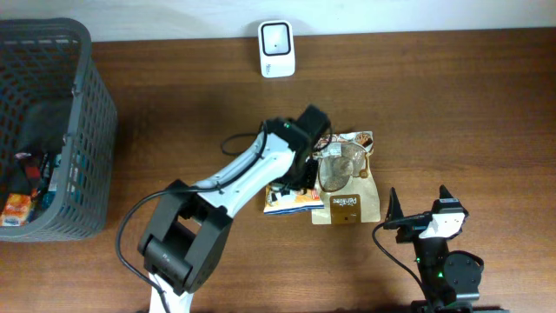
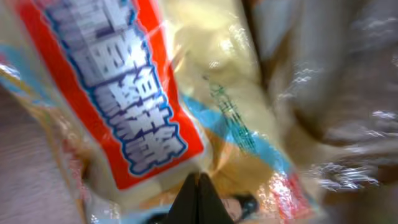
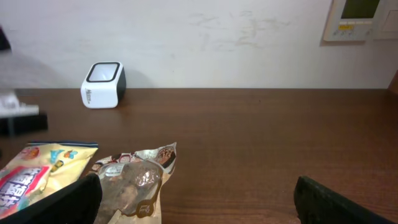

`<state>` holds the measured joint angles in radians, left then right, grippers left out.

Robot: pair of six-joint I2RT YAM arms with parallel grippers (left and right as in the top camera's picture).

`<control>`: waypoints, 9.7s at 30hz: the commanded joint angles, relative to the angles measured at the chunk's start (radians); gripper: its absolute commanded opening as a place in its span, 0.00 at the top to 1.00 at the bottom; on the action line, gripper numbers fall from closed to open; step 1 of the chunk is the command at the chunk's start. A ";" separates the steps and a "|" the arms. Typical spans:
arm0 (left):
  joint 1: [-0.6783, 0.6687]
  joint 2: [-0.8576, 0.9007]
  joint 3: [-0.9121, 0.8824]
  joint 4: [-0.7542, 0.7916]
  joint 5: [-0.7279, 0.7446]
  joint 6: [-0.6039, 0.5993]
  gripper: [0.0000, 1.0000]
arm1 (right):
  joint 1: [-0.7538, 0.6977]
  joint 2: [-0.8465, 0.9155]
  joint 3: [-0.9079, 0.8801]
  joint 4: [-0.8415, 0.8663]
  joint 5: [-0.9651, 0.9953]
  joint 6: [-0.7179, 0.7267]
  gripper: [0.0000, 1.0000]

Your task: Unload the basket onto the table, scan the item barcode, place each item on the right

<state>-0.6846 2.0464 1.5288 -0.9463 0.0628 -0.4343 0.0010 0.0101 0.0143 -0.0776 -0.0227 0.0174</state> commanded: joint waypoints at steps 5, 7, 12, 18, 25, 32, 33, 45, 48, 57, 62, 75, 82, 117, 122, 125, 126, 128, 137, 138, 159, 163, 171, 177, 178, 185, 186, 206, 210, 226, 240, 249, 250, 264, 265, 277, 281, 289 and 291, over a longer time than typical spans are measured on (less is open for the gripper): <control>0.008 -0.002 -0.050 0.018 0.025 -0.027 1.00 | 0.005 -0.006 -0.009 -0.001 0.009 -0.006 0.02; 0.010 -0.009 0.005 -0.037 0.061 -0.026 1.00 | 0.005 -0.006 -0.009 -0.002 0.009 -0.006 0.02; 0.015 -0.047 0.224 -0.156 0.045 -0.020 1.00 | 0.005 -0.006 -0.009 -0.001 0.009 -0.006 0.02; 0.021 -0.054 0.271 -0.137 -0.229 -0.040 1.00 | 0.005 -0.006 -0.009 -0.002 0.009 -0.006 0.02; 0.022 0.032 0.137 0.003 -0.266 -0.097 1.00 | 0.005 -0.006 -0.009 -0.002 0.009 -0.006 0.02; 0.022 0.148 0.108 0.109 -0.236 -0.096 1.00 | 0.005 -0.006 -0.009 -0.001 0.009 -0.005 0.02; 0.022 0.149 0.108 0.113 -0.236 -0.096 1.00 | 0.005 -0.006 -0.009 -0.002 0.009 -0.005 0.01; 0.044 0.025 0.412 -0.209 -0.232 -0.096 1.00 | 0.005 -0.006 -0.009 -0.002 0.009 -0.005 0.02; 0.033 0.023 0.401 -0.287 -0.160 -0.097 1.00 | 0.005 -0.006 -0.009 -0.001 0.009 -0.006 0.02; 0.010 0.024 0.082 -0.096 -0.059 -0.157 1.00 | 0.005 -0.006 -0.009 -0.001 0.009 -0.006 0.02; 0.011 0.024 -0.086 0.105 -0.034 -0.157 1.00 | 0.005 -0.006 -0.009 -0.001 0.009 -0.006 0.02; 0.019 -0.129 0.156 -0.009 0.008 -0.071 1.00 | 0.005 -0.006 -0.009 -0.002 0.009 -0.005 0.01; 0.021 -0.280 0.307 -0.193 -0.274 -0.064 0.37 | 0.005 -0.006 -0.009 -0.001 0.009 -0.006 0.02; 1.195 -0.368 0.503 -0.120 -0.197 0.481 0.01 | 0.005 -0.006 -0.009 -0.001 0.009 -0.006 0.02; 1.238 -0.264 0.503 -0.132 -0.145 0.505 0.01 | 0.005 -0.006 -0.009 -0.001 0.009 -0.006 0.02; 1.251 -0.187 0.502 -0.178 -0.050 0.595 0.01 | 0.005 -0.006 -0.009 -0.001 0.009 -0.005 0.02; 1.251 -0.154 0.501 -0.192 -0.050 0.595 0.01 | 0.005 -0.006 -0.009 -0.001 0.009 -0.005 0.01; 1.249 -0.098 0.501 -0.208 -0.050 0.597 0.00 | 0.005 -0.006 -0.009 -0.002 0.008 -0.006 0.02; 1.250 0.047 0.501 -0.278 -0.101 0.597 0.07 | 0.005 -0.006 -0.009 -0.001 0.009 -0.006 0.02; 1.250 0.050 0.501 -0.280 -0.104 0.597 0.07 | 0.005 -0.006 -0.009 -0.001 0.009 -0.006 0.02; 1.254 0.080 0.166 -0.106 -0.144 0.793 0.00 | 0.005 -0.006 -0.009 -0.001 0.009 -0.006 0.02; 1.280 0.080 0.125 -0.046 -0.174 0.792 0.01 | 0.005 -0.006 -0.009 -0.001 0.009 -0.006 0.02; 1.324 0.080 0.053 -0.005 -0.055 0.814 0.15 | 0.005 -0.006 -0.009 -0.002 0.009 -0.006 0.02; 1.323 0.080 0.053 -0.006 -0.003 0.814 0.38 | 0.005 -0.006 -0.009 -0.001 0.008 -0.005 0.02; 1.323 0.080 0.053 -0.008 0.007 0.814 0.40 | 0.005 -0.006 -0.009 -0.001 0.009 -0.006 0.02; 1.323 0.079 0.069 -0.023 0.009 0.793 0.46 | 0.005 -0.006 -0.009 -0.001 0.009 -0.005 0.02; 1.323 0.079 0.081 -0.028 0.010 0.783 0.48 | 0.005 -0.006 -0.009 -0.001 0.008 -0.006 0.02; 1.323 0.039 0.705 -0.316 0.237 0.665 0.58 | 0.005 -0.006 -0.009 -0.001 0.008 -0.006 0.02; 1.324 -0.052 0.773 -0.327 0.296 0.629 0.58 | 0.005 -0.006 -0.009 -0.002 0.009 -0.005 0.02; 1.188 -0.360 0.799 -0.351 0.840 0.629 0.61 | 0.005 -0.006 -0.009 -0.001 0.009 -0.006 0.02; 0.521 -0.276 0.627 -0.376 0.545 0.603 0.71 | 0.005 -0.006 -0.009 -0.002 0.008 -0.006 0.02; 0.248 0.005 0.533 -0.270 0.530 0.536 0.74 | 0.005 -0.006 -0.009 -0.001 0.009 -0.006 0.02; 0.231 0.038 0.533 -0.254 0.531 0.526 0.75 | 0.005 -0.006 -0.009 -0.002 0.009 -0.006 0.02; 0.030 0.301 0.533 -0.100 0.183 0.026 0.73 | 0.005 -0.006 -0.009 -0.002 0.009 -0.006 0.02; 0.021 0.301 0.533 -0.093 0.151 -0.002 0.73 | 0.005 -0.006 -0.009 -0.002 0.009 -0.006 0.02; -0.011 0.301 0.533 0.188 0.025 -0.052 0.67 | 0.005 -0.006 -0.009 -0.001 0.009 -0.006 0.02; -0.016 0.303 0.533 0.310 0.026 -0.060 0.65 | 0.005 -0.006 -0.009 -0.002 0.008 -0.006 0.02; -0.020 0.357 0.533 0.454 0.026 -0.233 0.66 | 0.005 -0.006 -0.009 -0.001 0.009 -0.006 0.02; -0.023 0.380 0.533 0.494 0.026 -0.269 0.65 | 0.005 -0.006 -0.009 -0.001 0.009 -0.005 0.02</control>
<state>-0.6998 2.3764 2.0495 -0.5037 0.0959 -0.6106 0.0010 0.0101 0.0143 -0.0776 -0.0227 0.0177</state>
